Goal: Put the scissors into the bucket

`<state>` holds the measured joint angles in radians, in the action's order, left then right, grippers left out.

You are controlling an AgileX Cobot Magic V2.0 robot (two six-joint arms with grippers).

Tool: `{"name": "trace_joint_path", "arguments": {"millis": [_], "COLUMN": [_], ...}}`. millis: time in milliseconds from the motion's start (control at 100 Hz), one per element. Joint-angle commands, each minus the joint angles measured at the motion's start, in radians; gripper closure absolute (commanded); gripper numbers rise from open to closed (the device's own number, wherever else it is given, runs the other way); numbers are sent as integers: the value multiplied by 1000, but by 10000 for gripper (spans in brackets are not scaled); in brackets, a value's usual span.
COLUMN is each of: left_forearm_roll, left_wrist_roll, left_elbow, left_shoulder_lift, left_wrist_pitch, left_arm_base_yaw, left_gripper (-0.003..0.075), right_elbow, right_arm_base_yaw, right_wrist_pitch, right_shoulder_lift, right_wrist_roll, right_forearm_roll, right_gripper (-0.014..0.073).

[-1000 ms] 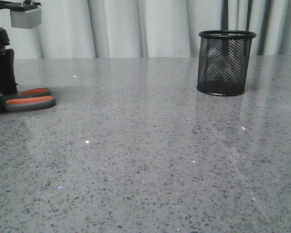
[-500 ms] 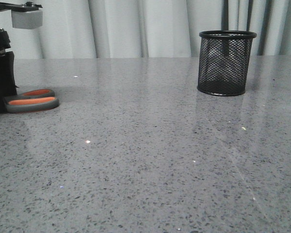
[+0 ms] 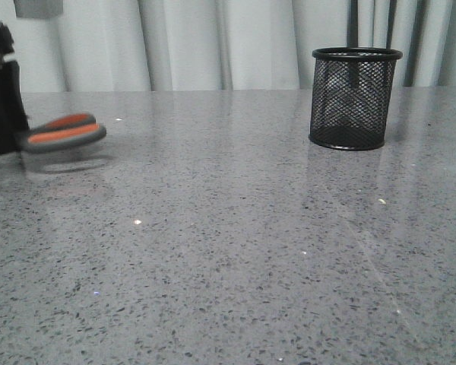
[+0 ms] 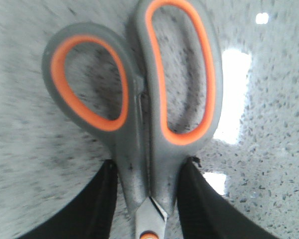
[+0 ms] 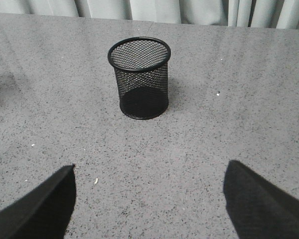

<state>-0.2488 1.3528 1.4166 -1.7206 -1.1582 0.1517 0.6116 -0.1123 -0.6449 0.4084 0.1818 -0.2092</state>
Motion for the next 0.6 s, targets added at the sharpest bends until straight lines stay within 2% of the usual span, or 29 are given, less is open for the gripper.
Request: {"name": "trace_joint_path", "arguments": {"millis": [0, 80, 200, 330, 420, 490, 590], "left_forearm_roll": [-49, -93, -202, -226, -226, -224, -222], "left_wrist_roll": [0, 0, 0, 2, 2, 2, 2], "left_elbow": [26, 27, 30, 44, 63, 80, 107], "left_shoulder_lift": [84, 121, 185, 253, 283, 297, 312], "left_wrist_pitch": [24, 39, 98, 165, 194, 204, 209], "left_arm_base_yaw": [2, 2, 22, 110, 197, 270, 371], "left_gripper": [584, 584, 584, 583, 583, 583, 583], "right_elbow": [37, 37, 37, 48, 73, 98, 135], "right_arm_base_yaw": [0, 0, -8, -48, -73, -87, -95], "right_wrist_pitch": [70, 73, 97, 129, 136, 124, 113], "right_shoulder_lift": [16, 16, 16, 23, 52, 87, 143], "right_wrist_roll": [8, 8, 31, 326, 481, 553, 567], "right_forearm_roll": [-9, -28, -182, -562, -783, -877, -907], "right_gripper": [43, 43, 43, 43, 43, 43, 43]}}
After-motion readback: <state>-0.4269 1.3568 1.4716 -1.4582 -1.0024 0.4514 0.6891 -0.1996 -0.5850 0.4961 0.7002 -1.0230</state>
